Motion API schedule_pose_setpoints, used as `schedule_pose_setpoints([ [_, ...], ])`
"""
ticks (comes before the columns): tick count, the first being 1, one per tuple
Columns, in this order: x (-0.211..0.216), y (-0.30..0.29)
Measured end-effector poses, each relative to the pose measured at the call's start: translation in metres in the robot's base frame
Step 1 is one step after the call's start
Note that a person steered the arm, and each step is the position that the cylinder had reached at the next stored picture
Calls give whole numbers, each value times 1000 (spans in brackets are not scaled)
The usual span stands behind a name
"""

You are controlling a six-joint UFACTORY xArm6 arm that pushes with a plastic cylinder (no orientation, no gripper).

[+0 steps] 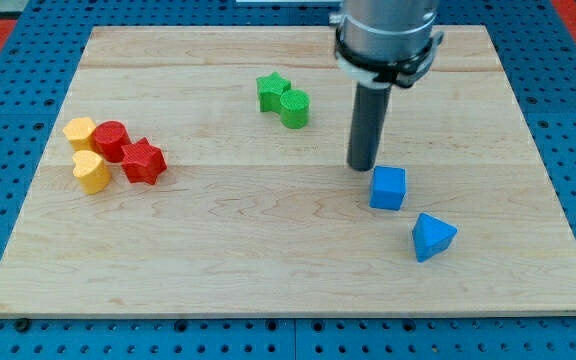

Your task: Move the blue cube to the left side of the blue triangle

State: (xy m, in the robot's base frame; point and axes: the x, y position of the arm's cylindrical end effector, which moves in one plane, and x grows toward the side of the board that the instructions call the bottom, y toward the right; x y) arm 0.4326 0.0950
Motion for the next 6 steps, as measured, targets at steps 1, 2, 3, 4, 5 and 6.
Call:
schedule_pose_setpoints([
  [1, 25, 21],
  [2, 75, -6],
  [3, 73, -7],
  [4, 24, -59],
  [5, -52, -7],
  [6, -82, -10],
])
